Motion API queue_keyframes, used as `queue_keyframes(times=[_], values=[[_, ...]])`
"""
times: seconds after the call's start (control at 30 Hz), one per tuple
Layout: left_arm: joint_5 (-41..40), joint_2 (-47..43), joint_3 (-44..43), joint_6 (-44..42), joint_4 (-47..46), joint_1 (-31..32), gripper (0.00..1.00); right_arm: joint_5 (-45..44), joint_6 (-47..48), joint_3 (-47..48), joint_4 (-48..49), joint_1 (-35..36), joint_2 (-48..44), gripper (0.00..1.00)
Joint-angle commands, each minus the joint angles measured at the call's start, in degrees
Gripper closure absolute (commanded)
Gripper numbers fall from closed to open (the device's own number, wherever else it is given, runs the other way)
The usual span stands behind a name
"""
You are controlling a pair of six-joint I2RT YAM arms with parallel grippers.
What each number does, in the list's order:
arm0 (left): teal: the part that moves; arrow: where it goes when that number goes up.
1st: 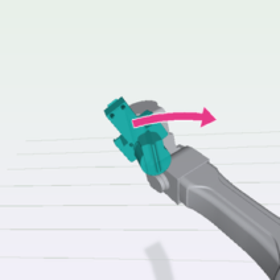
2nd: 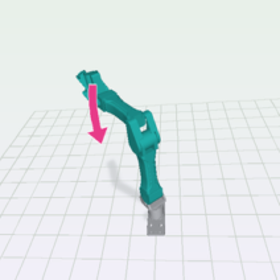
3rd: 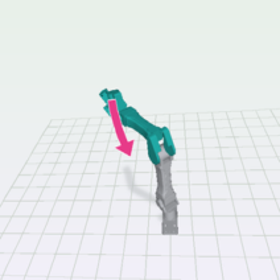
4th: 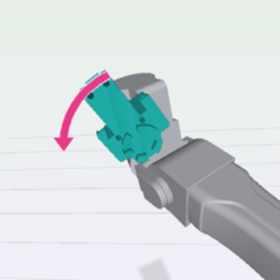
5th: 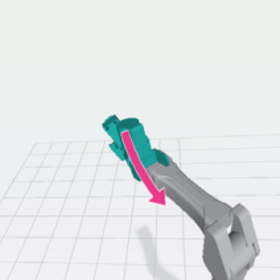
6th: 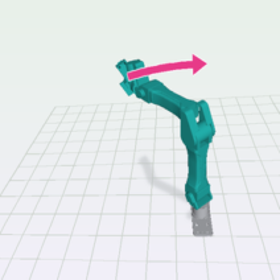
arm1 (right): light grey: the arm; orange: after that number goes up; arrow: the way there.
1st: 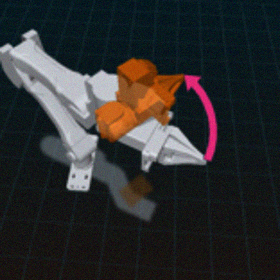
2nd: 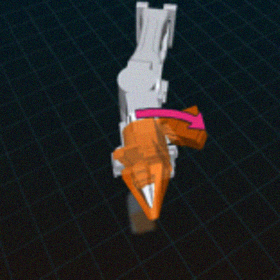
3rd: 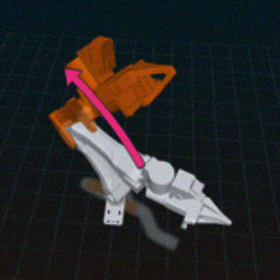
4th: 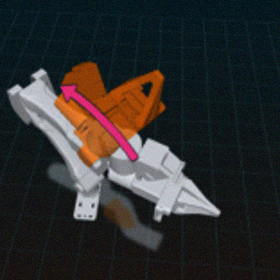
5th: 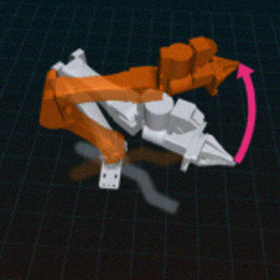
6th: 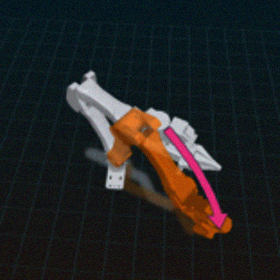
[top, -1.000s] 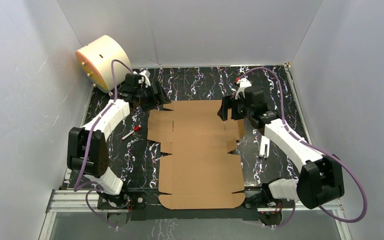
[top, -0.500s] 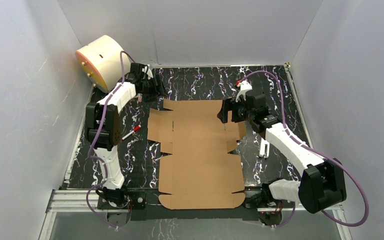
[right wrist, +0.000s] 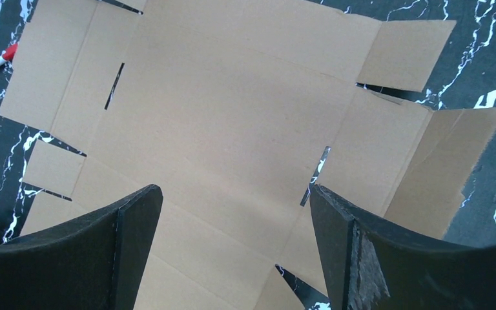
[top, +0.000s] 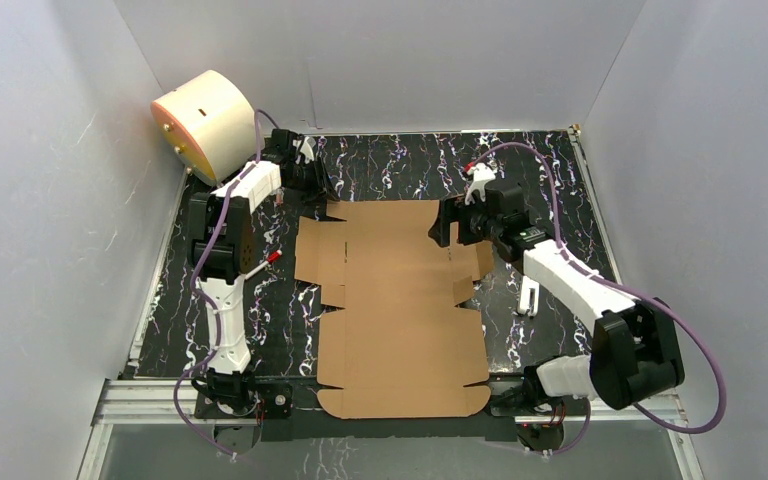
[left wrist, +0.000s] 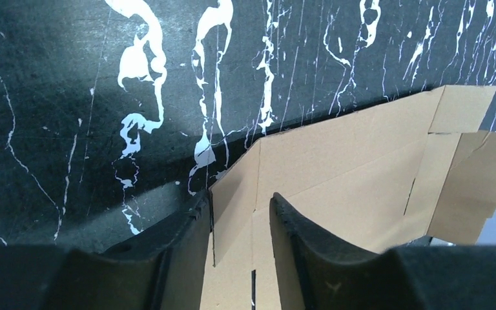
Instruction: Fold the paper box
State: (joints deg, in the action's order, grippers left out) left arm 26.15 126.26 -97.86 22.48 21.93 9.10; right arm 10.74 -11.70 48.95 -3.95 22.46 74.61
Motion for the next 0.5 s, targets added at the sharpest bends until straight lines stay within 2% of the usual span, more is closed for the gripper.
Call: queue_keyframes(times=[0.0,0.23,0.47], values=[[3.7,0.3,-2.4,-0.3,1.6,0.3,0.66,1.9,1.0,0.9,3.4,-0.3,1.5,0.07],[2.4,-1.6,0.5,-2.0,-0.5,0.8,0.84,4.6,2.7,6.2,4.1,-0.3,6.1,0.1],[0.0,-9.7,10.0,-4.8,-10.6,0.8,0.99,8.2,10.4,16.3,-1.6,-0.3,12.7,0.09]])
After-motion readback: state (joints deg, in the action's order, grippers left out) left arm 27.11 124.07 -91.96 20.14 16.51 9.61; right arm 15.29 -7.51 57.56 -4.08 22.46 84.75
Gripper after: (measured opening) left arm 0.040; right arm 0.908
